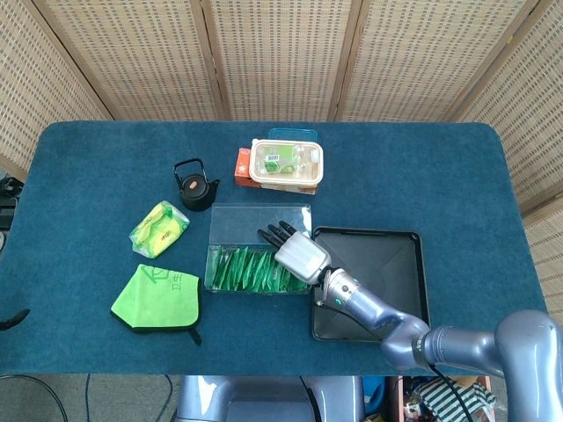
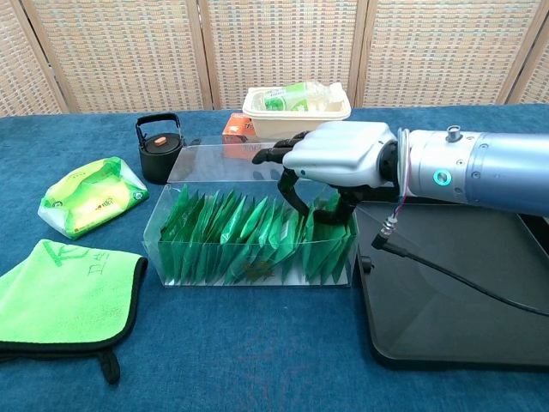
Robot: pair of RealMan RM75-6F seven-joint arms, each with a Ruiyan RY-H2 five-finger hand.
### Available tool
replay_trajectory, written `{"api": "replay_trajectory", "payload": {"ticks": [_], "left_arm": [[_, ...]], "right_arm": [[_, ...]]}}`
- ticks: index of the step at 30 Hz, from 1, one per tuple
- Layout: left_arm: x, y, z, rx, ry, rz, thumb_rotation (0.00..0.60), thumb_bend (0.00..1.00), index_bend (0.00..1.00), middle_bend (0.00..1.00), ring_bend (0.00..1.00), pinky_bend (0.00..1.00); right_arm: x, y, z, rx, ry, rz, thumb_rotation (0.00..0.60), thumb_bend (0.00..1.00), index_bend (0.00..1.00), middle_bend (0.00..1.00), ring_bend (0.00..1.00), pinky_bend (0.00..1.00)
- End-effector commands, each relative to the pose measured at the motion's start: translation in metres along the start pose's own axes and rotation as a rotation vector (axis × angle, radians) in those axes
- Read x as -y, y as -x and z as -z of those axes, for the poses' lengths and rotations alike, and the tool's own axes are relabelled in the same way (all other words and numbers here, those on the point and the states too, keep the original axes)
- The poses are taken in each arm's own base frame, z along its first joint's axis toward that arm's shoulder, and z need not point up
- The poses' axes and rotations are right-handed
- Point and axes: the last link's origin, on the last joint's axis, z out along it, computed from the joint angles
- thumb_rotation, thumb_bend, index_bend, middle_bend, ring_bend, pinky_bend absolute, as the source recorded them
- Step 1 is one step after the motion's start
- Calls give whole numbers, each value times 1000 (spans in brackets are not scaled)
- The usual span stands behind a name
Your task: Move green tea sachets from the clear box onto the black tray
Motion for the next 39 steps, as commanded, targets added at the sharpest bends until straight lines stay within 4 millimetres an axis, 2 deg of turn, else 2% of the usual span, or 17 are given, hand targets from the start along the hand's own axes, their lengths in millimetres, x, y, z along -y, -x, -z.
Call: {"api": "replay_trajectory", "payload": {"ticks": [1, 14, 30, 36, 39], "left_arm": [[0, 0, 0, 0, 0, 1, 600, 93, 0, 0, 0, 0], [0, -1, 0, -2, 0, 4, 600, 93, 0, 0, 0, 0], [-2, -1, 3, 0, 19, 12, 600, 92, 0, 0, 0, 0], [-3, -1, 4, 1, 25, 11, 600, 94, 0, 0, 0, 0], [-4, -1, 4, 0, 29, 11, 600, 94, 0, 0, 0, 0]], "right_arm": [[0, 1, 0, -5, 0, -2, 600, 618, 631, 68, 0, 162], [0, -1, 3, -31, -6, 8, 600, 619, 638, 75, 0, 175], [-32, -72, 70, -241, 20, 71, 600, 620, 642, 90, 0, 193], [-50, -90, 97, -279, 65, 78, 600, 620, 644, 91, 0, 193], [-60, -93, 111, -281, 87, 84, 600, 620, 644, 92, 0, 193]]}}
